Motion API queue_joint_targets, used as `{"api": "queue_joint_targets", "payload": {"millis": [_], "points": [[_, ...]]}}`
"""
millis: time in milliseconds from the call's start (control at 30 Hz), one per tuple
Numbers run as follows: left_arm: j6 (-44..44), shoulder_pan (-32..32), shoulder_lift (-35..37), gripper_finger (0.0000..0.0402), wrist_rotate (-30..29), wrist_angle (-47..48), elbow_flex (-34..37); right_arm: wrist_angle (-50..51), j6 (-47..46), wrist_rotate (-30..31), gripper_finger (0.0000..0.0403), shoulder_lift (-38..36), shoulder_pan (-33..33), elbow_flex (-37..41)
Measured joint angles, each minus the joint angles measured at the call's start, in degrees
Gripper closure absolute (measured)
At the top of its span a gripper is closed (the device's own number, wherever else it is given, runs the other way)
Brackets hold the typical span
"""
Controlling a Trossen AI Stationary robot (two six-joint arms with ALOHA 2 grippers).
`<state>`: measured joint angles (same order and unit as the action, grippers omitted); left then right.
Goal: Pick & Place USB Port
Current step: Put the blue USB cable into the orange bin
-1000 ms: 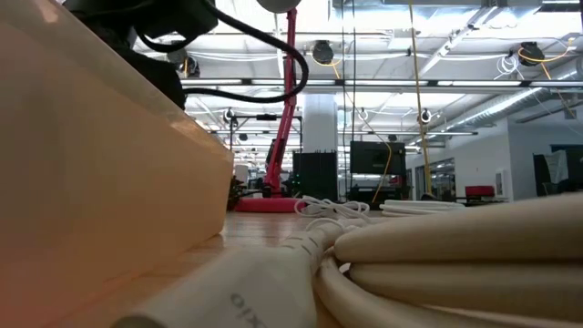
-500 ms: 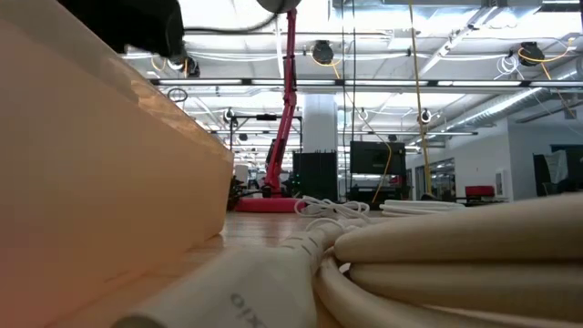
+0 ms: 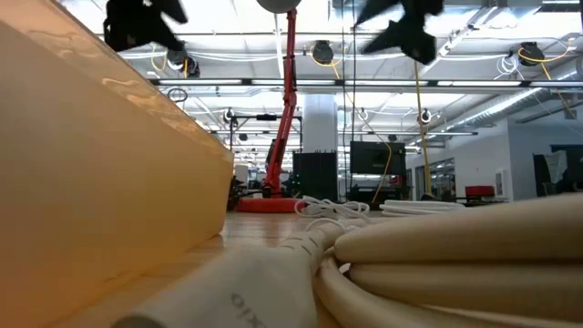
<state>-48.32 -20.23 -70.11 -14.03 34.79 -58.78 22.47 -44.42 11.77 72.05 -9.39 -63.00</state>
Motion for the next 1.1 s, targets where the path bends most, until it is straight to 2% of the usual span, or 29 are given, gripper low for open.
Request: {"api": "queue_joint_targets", "payload": {"millis": [67, 200, 333, 400, 667, 867, 1100], "points": [[-0.01, -0.45, 0.26, 0.0238, -2.38, -2.66, -0.01, 6.6, -1.22, -0.72, 0.0242, -0.02, 0.0, 0.0], [0.2, -1.13, -0.17, 0.0238, -3.52, -4.5, -0.02, 21.02, -5.65, -6.35, 0.025, -0.02, -0.29, 0.0], [0.22, -2.02, -0.97, 0.0238, -3.56, -3.59, 0.02, 35.12, -9.98, -11.72, 0.0259, -0.02, -3.42, 0.0], [0.23, -2.31, -1.08, 0.0238, -3.66, -3.49, 0.02, 39.13, -11.4, -12.11, 0.0264, -0.02, -5.64, 0.0], [0.35, -2.3, -1.32, 0.0238, -4.1, -3.35, 0.02, 41.22, -19.93, -12.08, 0.0275, -0.04, -15.3, 0.0], [0.1, -2.29, -1.3, 0.0238, -4.12, -3.51, 0.02, 44.12, -30.66, -11.16, 0.0279, -0.04, -24.53, 0.0], [-3.85, -3.2, -1.3, 0.0238, -5.2, -10.39, 0.02, 47.03, -41.21, -10.25, 0.0279, -0.04, -35.81, 0.08]]}}
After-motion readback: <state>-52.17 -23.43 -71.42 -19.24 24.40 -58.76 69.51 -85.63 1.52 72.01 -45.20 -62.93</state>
